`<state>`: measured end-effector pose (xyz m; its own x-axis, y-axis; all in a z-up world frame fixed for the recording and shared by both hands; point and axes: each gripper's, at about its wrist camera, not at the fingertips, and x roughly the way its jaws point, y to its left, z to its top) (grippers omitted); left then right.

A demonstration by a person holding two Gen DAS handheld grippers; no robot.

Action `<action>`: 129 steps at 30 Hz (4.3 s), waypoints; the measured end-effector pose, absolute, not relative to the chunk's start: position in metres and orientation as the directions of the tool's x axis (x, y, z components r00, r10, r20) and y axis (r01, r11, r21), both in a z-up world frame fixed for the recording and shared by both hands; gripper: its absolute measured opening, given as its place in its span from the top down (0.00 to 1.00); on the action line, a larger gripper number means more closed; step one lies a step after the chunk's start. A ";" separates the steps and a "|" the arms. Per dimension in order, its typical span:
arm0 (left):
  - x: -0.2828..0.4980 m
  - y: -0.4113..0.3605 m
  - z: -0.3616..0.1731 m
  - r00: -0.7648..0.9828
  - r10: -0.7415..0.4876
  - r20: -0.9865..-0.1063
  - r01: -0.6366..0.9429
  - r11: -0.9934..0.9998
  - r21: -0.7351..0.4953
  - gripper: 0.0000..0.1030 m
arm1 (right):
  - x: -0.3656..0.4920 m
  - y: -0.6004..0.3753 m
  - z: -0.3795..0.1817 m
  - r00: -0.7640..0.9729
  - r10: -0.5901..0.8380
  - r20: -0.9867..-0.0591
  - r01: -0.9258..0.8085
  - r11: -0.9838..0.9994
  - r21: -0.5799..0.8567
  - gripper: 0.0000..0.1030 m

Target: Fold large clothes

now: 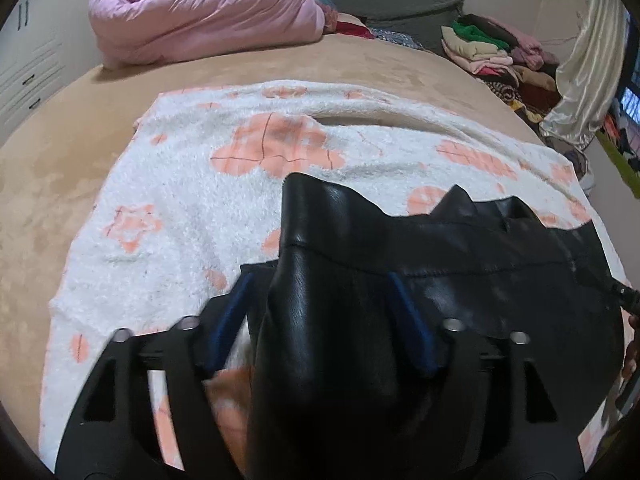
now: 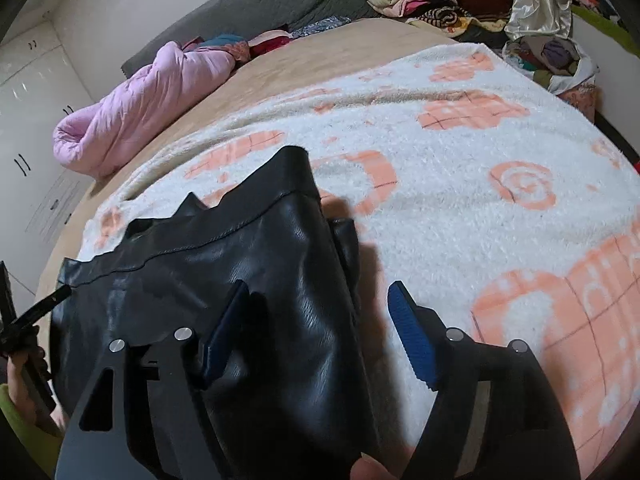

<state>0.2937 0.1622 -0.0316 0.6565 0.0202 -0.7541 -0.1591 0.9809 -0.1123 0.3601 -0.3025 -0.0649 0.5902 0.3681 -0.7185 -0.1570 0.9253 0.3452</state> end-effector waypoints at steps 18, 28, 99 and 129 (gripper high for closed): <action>0.230 0.156 -0.050 0.597 -0.066 -0.799 -0.165 0.965 -0.203 0.17 | 0.302 -0.332 -0.085 0.431 0.588 -0.685 -0.103 0.786 0.610 0.65; 0.210 0.169 -0.065 0.593 -0.216 -0.776 -0.132 0.924 -0.359 0.25 | 0.266 -0.319 -0.059 0.555 0.365 -0.747 -0.083 0.918 0.387 0.44; 0.283 0.237 -0.076 0.546 -0.458 -0.702 -0.068 0.810 -0.582 0.20 | 0.125 0.085 -0.083 0.697 0.380 -0.608 -0.713 0.458 -0.531 0.31; 0.269 0.081 0.081 0.683 -0.411 -0.604 0.137 0.884 -0.448 0.56 | 0.103 -0.087 0.048 0.812 0.523 -0.257 -0.582 0.754 -0.304 0.83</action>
<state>0.2686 0.0812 0.0812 0.6829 -0.4114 -0.6037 0.1365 0.8837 -0.4478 0.1029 -0.0867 0.0476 0.8125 0.5234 -0.2569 -0.5820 0.7544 -0.3037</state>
